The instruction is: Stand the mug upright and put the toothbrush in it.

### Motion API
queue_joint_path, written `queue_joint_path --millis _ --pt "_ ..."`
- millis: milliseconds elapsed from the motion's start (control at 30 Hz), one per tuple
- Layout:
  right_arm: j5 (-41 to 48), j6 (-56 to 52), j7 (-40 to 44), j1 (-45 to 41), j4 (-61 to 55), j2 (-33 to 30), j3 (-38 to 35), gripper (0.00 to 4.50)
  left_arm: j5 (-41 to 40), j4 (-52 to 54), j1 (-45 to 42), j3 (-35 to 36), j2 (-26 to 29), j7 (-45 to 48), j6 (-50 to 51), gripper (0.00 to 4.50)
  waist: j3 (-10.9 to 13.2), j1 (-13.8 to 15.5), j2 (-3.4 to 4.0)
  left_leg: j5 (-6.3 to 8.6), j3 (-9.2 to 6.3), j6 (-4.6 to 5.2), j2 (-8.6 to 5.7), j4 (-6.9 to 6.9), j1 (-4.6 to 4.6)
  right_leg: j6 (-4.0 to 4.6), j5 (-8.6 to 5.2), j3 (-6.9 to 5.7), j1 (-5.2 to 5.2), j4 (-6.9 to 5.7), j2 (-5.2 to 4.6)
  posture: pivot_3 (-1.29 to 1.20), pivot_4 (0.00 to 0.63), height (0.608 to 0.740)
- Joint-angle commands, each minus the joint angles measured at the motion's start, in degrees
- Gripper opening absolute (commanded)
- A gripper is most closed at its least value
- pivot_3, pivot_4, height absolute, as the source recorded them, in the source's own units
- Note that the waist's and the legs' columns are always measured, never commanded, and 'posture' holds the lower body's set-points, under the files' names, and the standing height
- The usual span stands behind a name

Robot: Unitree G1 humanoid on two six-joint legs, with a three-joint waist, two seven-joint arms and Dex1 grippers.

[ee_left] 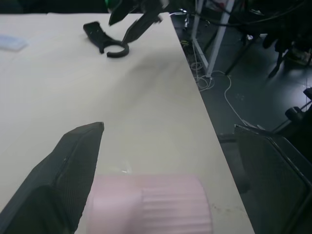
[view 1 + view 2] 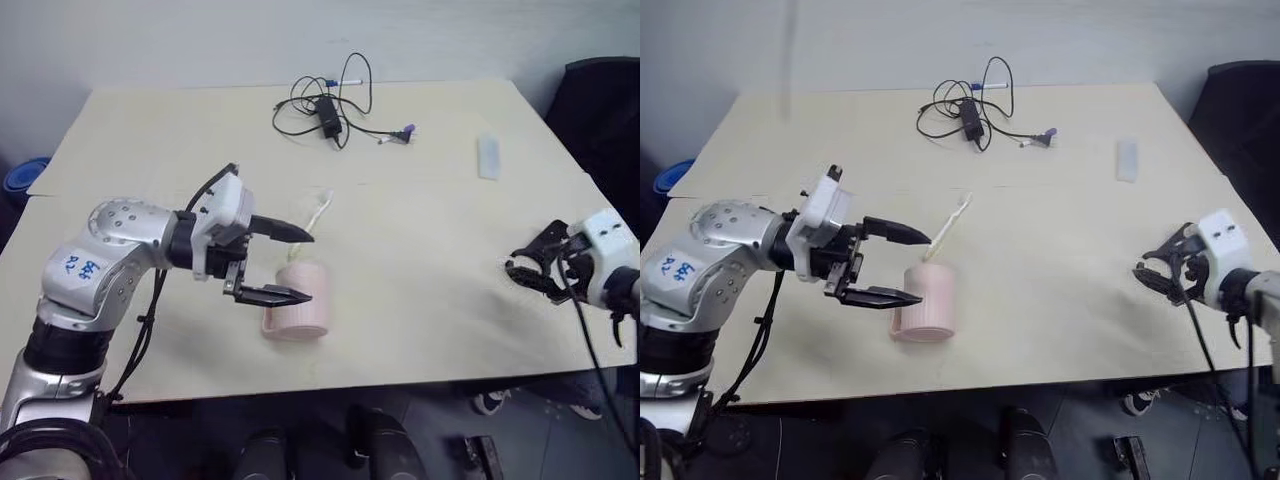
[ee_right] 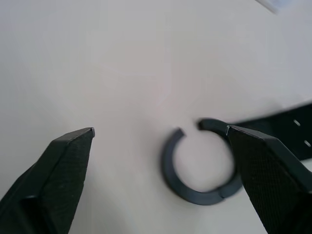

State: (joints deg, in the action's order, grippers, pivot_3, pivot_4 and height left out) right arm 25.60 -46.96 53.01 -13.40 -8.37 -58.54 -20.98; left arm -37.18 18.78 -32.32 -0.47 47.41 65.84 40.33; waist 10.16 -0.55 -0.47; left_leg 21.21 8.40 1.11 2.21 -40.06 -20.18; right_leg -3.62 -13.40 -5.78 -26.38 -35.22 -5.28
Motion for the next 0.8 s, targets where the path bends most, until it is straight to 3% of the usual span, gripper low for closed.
queue_joint_path --millis 33,133,233,333,400,567,800 --pt "16.2 -9.1 9.0 -3.0 -13.8 -4.0 -2.4 4.4 0.0 5.6 4.0 5.5 3.7 -8.3 7.3 4.5 0.0 -0.2 0.0 0.01 -0.02 -0.02 0.09 0.0 0.0 0.02 -0.01 0.0 0.0 0.0 0.02 0.0 0.15 0.74" --pt "27.4 -12.6 13.1 -6.4 -22.0 -5.9 -1.2 4.4 4.5 9.8 6.4 4.0 7.2 -19.8 20.2 4.5 0.0 0.4 -0.03 0.04 -0.11 -0.01 0.07 -0.01 -0.01 0.04 -0.02 0.02 0.02 0.22 -0.01 0.0 0.15 0.74" --pt "31.4 -13.6 11.5 -10.7 -25.0 -5.5 2.2 4.4 0.7 12.5 4.8 8.0 4.0 -27.6 38.6 4.5 0.0 1.2 -0.15 0.07 -0.19 0.06 -0.03 -0.02 -0.04 0.02 -0.01 0.05 0.06 0.26 -0.08 0.0 0.15 0.74" --pt "32.5 -13.1 9.0 -13.5 -24.6 -3.8 4.5 4.4 1.2 13.7 2.5 8.9 -1.0 -34.1 49.6 4.5 0.0 2.0 -0.3 0.07 -0.19 0.15 -0.15 -0.04 -0.11 -0.04 0.02 0.01 0.06 0.2 -0.17 0.0 0.15 0.74" --pt "33.0 -12.6 8.0 -15.1 -24.2 -2.8 6.2 4.4 3.2 12.8 2.5 7.3 -3.8 -39.9 52.2 4.5 0.0 2.1 -0.32 0.04 -0.19 0.22 -0.29 -0.04 -0.14 -0.12 0.07 0.0 0.06 0.18 -0.27 0.0 0.15 0.74" --pt "28.6 -9.7 6.5 -14.6 -23.4 -2.2 10.1 4.4 -4.8 4.6 -1.1 9.3 -14.8 -50.3 52.2 4.5 0.0 2.2 -0.38 0.02 -0.19 0.24 -0.31 -0.09 -0.15 -0.18 0.11 -0.03 0.07 0.14 -0.36 0.0 0.15 0.74" --pt "32.0 -9.8 4.0 -12.4 -25.1 -1.7 6.9 4.4 -21.6 -4.7 -4.8 4.8 -10.7 -62.7 52.2 4.5 0.0 1.7 -0.4 0.01 -0.15 0.12 -0.2 -0.05 -0.09 -0.12 0.08 -0.01 0.01 0.01 -0.37 0.0 0.15 0.74"
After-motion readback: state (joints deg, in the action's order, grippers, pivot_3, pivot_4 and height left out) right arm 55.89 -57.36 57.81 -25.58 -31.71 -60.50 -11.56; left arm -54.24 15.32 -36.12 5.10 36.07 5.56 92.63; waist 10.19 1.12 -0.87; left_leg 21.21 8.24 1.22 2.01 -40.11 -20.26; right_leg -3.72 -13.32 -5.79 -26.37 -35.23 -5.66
